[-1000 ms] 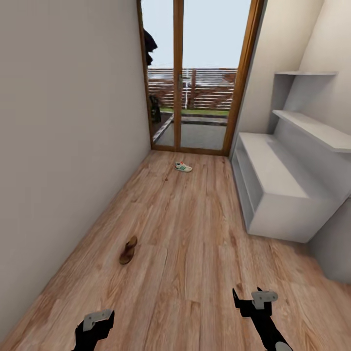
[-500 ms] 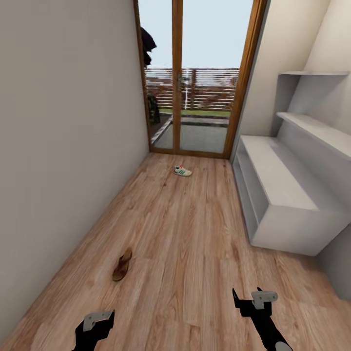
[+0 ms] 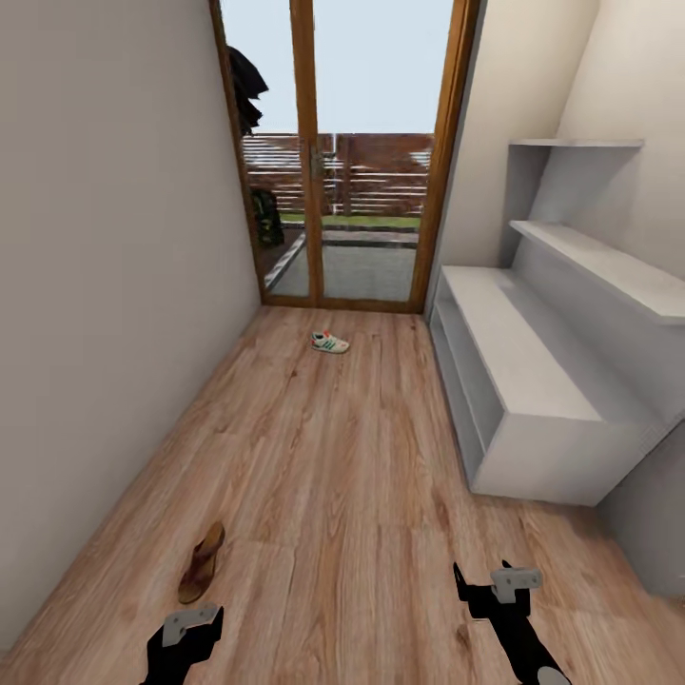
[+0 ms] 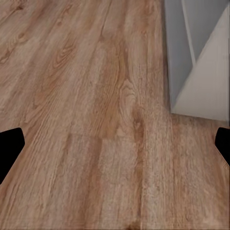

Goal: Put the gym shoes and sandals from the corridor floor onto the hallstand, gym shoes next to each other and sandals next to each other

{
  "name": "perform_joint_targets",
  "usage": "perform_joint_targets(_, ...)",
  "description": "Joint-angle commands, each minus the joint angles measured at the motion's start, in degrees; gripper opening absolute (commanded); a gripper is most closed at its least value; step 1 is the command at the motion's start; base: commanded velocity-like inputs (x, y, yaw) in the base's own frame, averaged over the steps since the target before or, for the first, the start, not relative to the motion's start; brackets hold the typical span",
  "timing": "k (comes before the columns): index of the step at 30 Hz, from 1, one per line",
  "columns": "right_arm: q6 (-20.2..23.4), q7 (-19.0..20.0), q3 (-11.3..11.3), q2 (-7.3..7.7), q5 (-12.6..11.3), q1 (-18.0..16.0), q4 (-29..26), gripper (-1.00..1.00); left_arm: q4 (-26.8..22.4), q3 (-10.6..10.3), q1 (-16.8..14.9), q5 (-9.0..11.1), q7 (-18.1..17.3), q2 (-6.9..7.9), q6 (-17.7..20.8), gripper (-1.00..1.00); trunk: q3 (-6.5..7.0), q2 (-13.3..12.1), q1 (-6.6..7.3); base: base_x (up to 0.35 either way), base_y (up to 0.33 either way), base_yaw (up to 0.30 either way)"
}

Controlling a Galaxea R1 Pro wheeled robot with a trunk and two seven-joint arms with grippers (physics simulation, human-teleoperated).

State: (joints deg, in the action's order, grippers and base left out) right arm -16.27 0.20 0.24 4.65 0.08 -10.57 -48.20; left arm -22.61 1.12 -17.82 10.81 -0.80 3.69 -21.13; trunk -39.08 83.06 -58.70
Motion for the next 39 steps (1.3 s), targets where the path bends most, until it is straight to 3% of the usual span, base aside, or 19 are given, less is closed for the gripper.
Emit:
perform_joint_targets(1, -0.2, 0.0, 0.0, 0.01, 0.0, 0.0, 0.0, 1.0, 0.0, 0.0, 0.0, 0.3, -0.1, 0.0, -0.1, 1.0, -0.04, 0.0, -0.03, 0.34, -0.011, -0.102)
perform_joint_targets(39, -0.2, 0.0, 0.0, 0.01, 0.0, 0.0, 0.1, 1.0, 0.0, 0.0, 0.0, 0.3, -0.1, 0.0, -0.1, 1.0, -0.04, 0.0, -0.03, 0.34, -0.001, -0.01)
